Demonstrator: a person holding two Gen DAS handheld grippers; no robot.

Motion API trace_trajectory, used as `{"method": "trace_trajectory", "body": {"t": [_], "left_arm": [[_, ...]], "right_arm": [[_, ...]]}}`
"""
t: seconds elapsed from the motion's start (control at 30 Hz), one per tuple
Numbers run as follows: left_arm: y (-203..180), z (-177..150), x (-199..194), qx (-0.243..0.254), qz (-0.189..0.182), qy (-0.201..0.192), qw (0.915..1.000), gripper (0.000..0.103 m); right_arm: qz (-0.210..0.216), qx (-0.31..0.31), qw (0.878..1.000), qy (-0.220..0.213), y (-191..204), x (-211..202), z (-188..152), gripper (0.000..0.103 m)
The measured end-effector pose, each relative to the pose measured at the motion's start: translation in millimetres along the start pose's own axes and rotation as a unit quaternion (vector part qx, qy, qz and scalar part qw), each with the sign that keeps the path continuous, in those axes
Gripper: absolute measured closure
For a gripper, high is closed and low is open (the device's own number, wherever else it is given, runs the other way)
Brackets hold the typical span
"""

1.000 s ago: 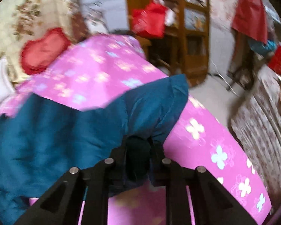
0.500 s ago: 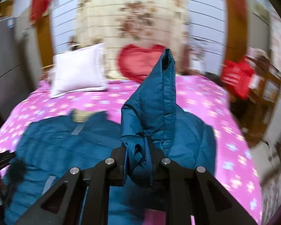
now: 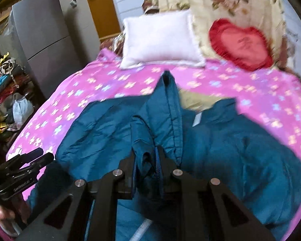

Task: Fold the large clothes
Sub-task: 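Grasp the jacket side nearest the right gripper and lift it, then fold the lifted jacket side over toward the zipper with the right gripper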

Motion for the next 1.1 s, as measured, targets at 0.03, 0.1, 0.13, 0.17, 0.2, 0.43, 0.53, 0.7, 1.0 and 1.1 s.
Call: {"method": "trace_trajectory", "body": {"t": [0.03,0.1,0.13,0.17,0.2,0.43,0.53,0.7,1.0,1.1], "left_arm": [[0.6,0.1,0.5,0.0,0.001,0.001,1.0,0.068],[2.0,0.0,2.1,-0.003,0.001,0.002,1.0,0.068],[2.2,-0.1,2.5,-0.003,0.0,0.003,1.0,0.068],[2.3,-0.2,2.8,-0.004,-0.001,0.003,1.0,0.068],[2.2,-0.2,3.0,-0.005,-0.002,0.003,1.0,0.068],[-1.1,-1.2,-1.4,-0.023,-0.056,-0.009,0.9981,0.068],[-5.2,-1.3,-6.6,-0.047,-0.111,-0.019,0.9926,0.065],[-27.6,0.0,-3.3,-0.08,-0.18,-0.011,0.9804,0.053],[-107.2,11.3,28.5,0.006,-0.082,-0.005,0.9966,0.052],[-121.8,26.6,49.3,0.033,-0.031,-0.001,0.999,0.055]], "right_arm": [[0.003,0.001,1.0,0.006,5.6,10.7,-4.6,0.087],[0.009,0.003,1.0,0.017,10.4,25.7,-14.9,0.086],[0.013,0.005,1.0,0.021,13.4,31.5,-17.5,0.086],[0.017,0.005,0.999,0.027,16.0,36.3,-20.7,0.085],[0.019,0.003,0.999,0.033,19.2,40.2,-23.7,0.079],[0.041,-0.014,0.999,0.006,25.6,-2.0,-19.3,0.034],[0.043,0.01,0.999,-0.02,1.8,-39.3,-17.2,0.028],[0.02,0.049,0.997,-0.048,-54.7,-93.5,-30.7,0.019],[-0.04,0.118,0.991,-0.054,-163.2,-157.4,-82.7,0.018],[-0.049,0.133,0.988,-0.062,-184.3,-171.1,-93.9,0.017]]}}
Point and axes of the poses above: each gripper's, at about its wrist camera, not at the fingertips, and x roughly the way its jaws point, y to its left, z to its top, the point moved 2 cm from there along x, roughly the way its jaws point, and after that the axes turned 6 degrees about x, right-handed, at the moved point
